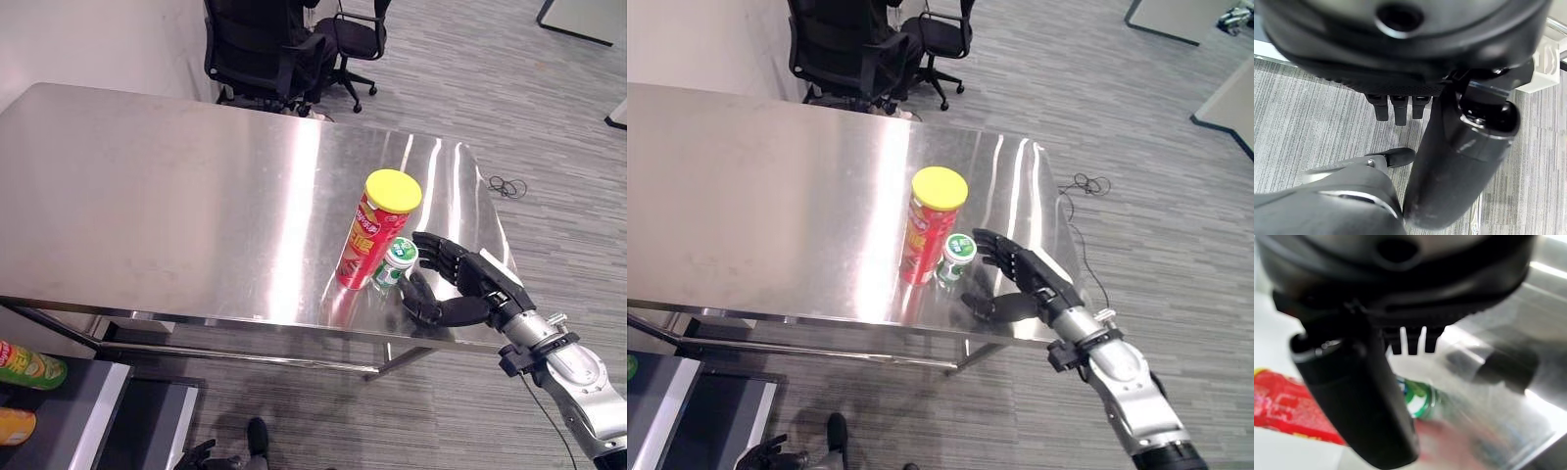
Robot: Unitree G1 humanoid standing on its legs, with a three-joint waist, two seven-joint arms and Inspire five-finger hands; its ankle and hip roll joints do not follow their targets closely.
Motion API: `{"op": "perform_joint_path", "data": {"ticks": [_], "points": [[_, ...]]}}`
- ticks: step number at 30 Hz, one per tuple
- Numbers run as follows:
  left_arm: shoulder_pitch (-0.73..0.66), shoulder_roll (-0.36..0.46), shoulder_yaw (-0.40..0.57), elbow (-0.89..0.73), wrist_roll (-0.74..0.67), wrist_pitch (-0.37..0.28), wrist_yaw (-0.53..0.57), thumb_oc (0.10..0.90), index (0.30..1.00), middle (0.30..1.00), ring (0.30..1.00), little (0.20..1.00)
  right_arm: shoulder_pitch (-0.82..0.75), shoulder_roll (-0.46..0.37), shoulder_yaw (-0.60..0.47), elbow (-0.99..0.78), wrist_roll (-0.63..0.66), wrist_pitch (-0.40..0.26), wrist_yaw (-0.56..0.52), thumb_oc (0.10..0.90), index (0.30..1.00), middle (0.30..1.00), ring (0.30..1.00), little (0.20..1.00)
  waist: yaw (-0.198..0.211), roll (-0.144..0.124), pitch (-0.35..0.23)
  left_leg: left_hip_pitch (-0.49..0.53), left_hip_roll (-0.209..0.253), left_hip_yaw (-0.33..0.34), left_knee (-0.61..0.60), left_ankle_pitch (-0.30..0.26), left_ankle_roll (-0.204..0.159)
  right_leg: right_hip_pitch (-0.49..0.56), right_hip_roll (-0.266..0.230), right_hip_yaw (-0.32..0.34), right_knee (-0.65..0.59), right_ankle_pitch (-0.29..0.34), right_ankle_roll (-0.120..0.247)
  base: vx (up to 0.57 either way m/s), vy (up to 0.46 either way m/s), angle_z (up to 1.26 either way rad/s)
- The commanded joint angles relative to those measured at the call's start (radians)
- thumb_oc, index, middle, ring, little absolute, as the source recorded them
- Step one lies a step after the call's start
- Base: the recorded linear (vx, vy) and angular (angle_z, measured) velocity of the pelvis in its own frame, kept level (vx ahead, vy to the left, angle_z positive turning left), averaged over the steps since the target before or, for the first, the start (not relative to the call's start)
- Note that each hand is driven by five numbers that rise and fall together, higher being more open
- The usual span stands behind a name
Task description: Put the goods on the table back onto the shelves and tidy them up.
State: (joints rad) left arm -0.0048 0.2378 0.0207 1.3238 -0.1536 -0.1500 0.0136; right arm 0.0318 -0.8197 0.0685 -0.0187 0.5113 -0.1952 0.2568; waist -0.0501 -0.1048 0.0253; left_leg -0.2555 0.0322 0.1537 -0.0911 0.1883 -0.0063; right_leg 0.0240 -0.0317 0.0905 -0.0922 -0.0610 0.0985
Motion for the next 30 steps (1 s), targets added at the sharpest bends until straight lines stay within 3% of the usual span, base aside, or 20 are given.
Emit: {"op": "perform_joint_path", "data": {"ticks": [1, 13, 30], "points": [[-0.025, 0.0, -0.061, 0.056, 0.025, -0.013, 0.006, 0.8, 0.9, 0.9, 0.9, 0.9, -0.14, 0.025, -0.111, -0.001, 0.034, -0.098, -0.061, 0.8, 0.9, 0.9, 0.9, 0.9, 0.056, -0.005, -0.019, 0.116, 0.074, 0.005, 0.004, -0.102, -0.088, -0.063, 0.004, 0.022, 0.022, 0.022, 0.029, 0.0, 0.0, 0.0], [-0.016, 0.006, -0.07, 0.053, 0.019, -0.015, 0.012, 0.8, 0.9, 0.9, 0.9, 0.9, -0.186, 0.033, -0.116, 0.053, 0.038, -0.108, -0.104, 0.8, 0.9, 0.9, 0.9, 0.9, 0.07, -0.006, -0.019, 0.116, 0.068, -0.004, 0.004, -0.108, -0.086, -0.057, -0.003, 0.009, 0.018, 0.021, 0.03, 0.01, 0.001, 0.01], [0.008, 0.006, -0.083, 0.05, -0.014, -0.02, 0.002, 0.8, 0.9, 0.9, 0.9, 0.9, -0.306, 0.002, -0.015, 0.125, 0.048, -0.098, -0.087, 0.8, 0.9, 0.9, 0.9, 0.9, 0.109, -0.009, -0.017, 0.121, 0.054, -0.028, 0.004, -0.113, -0.083, -0.039, -0.014, -0.014, 0.016, 0.017, 0.032, 0.01, 0.001, 0.05]]}}
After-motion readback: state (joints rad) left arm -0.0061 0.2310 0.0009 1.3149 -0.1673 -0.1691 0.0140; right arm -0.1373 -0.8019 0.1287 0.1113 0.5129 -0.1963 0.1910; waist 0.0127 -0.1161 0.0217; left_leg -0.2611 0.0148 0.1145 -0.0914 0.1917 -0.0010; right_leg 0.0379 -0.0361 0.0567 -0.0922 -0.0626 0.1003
